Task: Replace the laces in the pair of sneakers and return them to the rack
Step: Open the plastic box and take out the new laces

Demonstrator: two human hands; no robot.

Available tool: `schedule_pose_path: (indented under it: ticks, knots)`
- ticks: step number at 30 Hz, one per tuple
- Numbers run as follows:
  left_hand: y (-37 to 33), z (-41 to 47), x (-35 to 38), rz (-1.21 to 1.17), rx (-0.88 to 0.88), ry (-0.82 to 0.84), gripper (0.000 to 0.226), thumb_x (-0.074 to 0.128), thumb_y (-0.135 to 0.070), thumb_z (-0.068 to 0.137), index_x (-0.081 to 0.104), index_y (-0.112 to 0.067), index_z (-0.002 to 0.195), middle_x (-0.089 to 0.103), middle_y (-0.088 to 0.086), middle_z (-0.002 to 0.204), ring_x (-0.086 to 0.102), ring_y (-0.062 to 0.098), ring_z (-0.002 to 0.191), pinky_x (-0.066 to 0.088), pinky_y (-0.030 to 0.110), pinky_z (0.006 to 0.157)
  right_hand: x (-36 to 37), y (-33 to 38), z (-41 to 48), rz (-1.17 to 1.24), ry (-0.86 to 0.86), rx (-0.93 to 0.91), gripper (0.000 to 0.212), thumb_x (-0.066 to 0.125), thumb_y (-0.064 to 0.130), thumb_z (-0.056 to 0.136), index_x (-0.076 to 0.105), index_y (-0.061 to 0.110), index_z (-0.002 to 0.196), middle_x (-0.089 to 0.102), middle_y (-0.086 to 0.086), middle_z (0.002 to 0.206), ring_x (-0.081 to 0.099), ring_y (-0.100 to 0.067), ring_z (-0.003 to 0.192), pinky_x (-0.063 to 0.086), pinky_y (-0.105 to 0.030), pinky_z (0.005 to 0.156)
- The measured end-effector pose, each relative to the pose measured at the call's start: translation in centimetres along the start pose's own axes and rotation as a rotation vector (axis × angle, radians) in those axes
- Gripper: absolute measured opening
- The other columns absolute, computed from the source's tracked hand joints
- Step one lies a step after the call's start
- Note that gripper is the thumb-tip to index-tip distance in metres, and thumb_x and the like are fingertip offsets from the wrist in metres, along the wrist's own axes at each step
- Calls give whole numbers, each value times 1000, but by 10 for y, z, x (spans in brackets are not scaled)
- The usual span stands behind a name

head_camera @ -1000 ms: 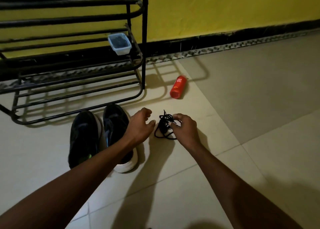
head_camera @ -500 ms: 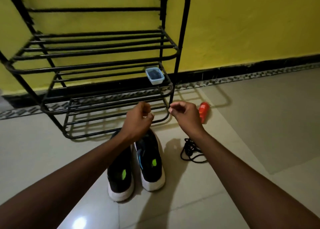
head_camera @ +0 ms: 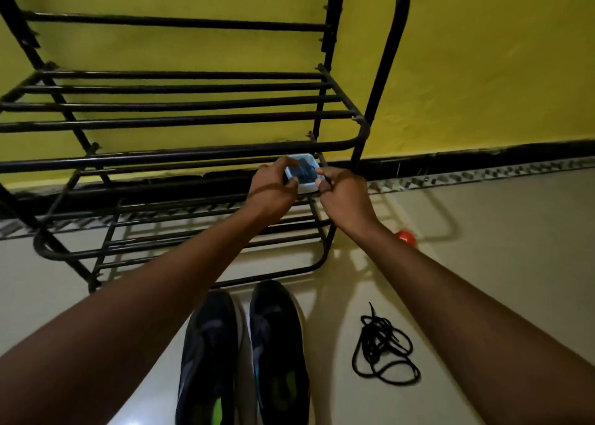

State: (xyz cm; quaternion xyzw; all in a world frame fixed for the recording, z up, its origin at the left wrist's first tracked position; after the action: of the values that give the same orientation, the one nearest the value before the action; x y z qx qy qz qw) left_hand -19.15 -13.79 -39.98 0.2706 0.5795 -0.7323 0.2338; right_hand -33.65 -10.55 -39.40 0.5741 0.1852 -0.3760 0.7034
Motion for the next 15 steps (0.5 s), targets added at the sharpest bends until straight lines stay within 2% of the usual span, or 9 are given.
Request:
schedule_pose_path:
  ticks: [2,4,6,8,10,11,13,15]
  knots:
    - [4,13,7,-2,-46,8,29,55,-21,101,60,-17,130,69,12,117,68,27,99,59,41,85,7,-2,9,11,1,30,31,52,16,102,67,7,128,68,-11,125,64,-24,113,28,-2,76]
    - [7,20,12,-23,-76,-5,23,57,-21,100,66,-15,120,70,11,113,68,27,98,58,42,87,11,-1,14,2,-12,41,29,51,15,102,70,5,122,71,-14,118,64,-27,108,29,-6,73]
    - [9,21,12,-57,-98,-27,19,60,-18,98,69,-14,114,71,11,107,68,25,96,59,36,82,13,0,13,14,-26,63,25,52,14,100,74,6,109,73,-13,106,65,-25,98,32,-12,73]
    - [11,14,11,-127,-120,-46,16,63,-15,97,69,-13,111,72,10,103,69,21,91,57,26,72,12,0,8,62,-65,73,21,55,13,98,75,7,95,73,-9,95,65,-20,86,38,-18,68]
    - [12,-3,5,-216,-137,-61,15,64,-11,96,68,-15,109,70,6,101,67,14,86,54,14,62,8,-1,-1,131,-110,87,18,58,8,94,73,7,86,72,-7,87,66,-19,81,45,-26,64]
    - [12,-15,1,-254,-132,-64,15,65,-9,95,68,-15,107,68,5,99,65,11,84,52,12,58,7,-1,-8,166,-119,102,15,60,7,93,72,8,85,72,-6,85,66,-17,81,47,-23,63]
    - [13,-40,-7,-312,-105,-49,17,67,-5,93,66,-15,107,68,4,99,66,8,81,54,13,59,4,1,-25,232,-110,139,8,66,8,91,71,13,88,72,0,86,65,-7,80,45,-9,60]
    - [14,-66,-21,-371,-109,-44,21,68,-4,92,64,-14,110,67,5,97,70,12,83,59,21,63,3,8,-45,292,-89,170,7,70,10,89,69,17,90,71,4,87,65,-1,80,46,-7,62]
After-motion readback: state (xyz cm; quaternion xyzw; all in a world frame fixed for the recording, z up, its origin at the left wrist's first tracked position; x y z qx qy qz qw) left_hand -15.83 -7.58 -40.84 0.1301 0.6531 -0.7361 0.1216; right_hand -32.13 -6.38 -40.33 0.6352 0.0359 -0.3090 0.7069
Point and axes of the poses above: each hand's wrist, its own z-axis towards the middle knuckle, its own x-axis out of the palm, y = z × x, the point moved 5 cm from there along z, towards the middle knuckle
